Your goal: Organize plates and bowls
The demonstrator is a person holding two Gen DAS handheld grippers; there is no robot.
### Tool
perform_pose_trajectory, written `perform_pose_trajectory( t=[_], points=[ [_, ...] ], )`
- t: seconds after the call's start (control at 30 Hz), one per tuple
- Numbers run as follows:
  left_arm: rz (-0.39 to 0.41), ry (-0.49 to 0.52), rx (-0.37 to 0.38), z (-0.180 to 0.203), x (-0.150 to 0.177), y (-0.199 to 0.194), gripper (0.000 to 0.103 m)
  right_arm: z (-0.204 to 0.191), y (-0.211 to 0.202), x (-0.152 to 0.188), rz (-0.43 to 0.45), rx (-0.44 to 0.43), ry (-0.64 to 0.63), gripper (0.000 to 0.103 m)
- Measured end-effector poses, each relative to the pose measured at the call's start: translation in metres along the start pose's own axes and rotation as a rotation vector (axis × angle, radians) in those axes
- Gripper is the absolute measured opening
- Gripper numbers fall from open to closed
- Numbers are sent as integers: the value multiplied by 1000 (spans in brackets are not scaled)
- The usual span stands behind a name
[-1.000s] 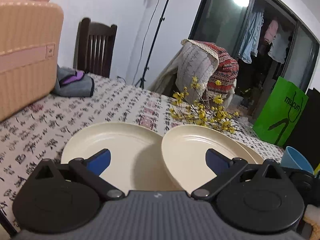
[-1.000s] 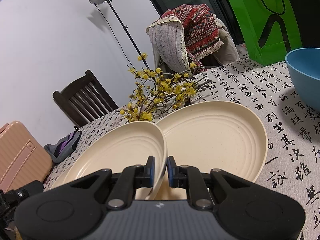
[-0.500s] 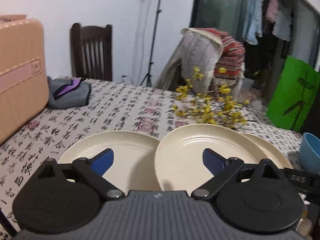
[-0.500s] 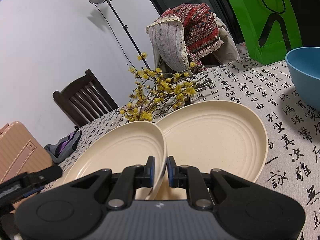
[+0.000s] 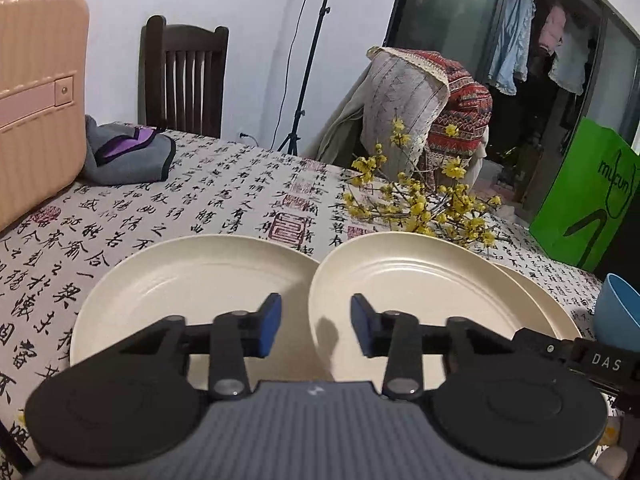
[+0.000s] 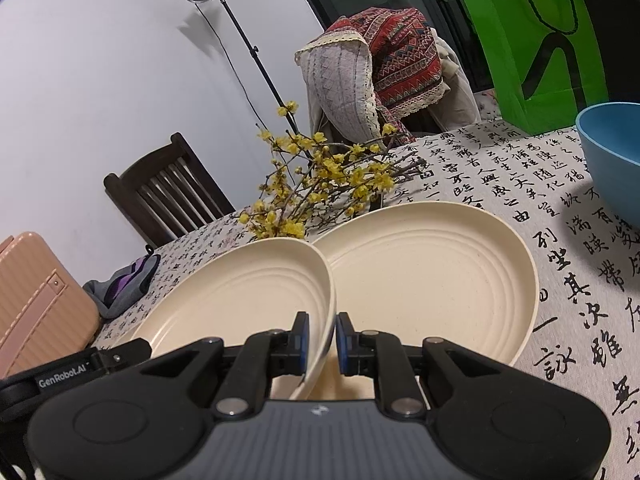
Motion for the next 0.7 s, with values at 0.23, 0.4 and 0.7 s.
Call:
perform_pose_trajectory(
  t=[0.23,0.4,0.7],
  points=[
    [-4,-9,26,1,1,1,15,-2,1,0,-1,6,-11,14],
    [3,-1,14,2,3,1,11,-1,0,1,3,13,-14,14],
    [11,-5,20,3,4,-1,11,-2,-2,0,13,30,-26,14]
  ],
)
Point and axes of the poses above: each gripper's, at about its wrist camera, not at the fingertips, and y roughly the way its jaws point, z to its right, x to its underside, the point moved 8 cm from there along y, roughly the way its jaws point, and after that the axes turned 9 degrees about -z, right-handed, at the moved point
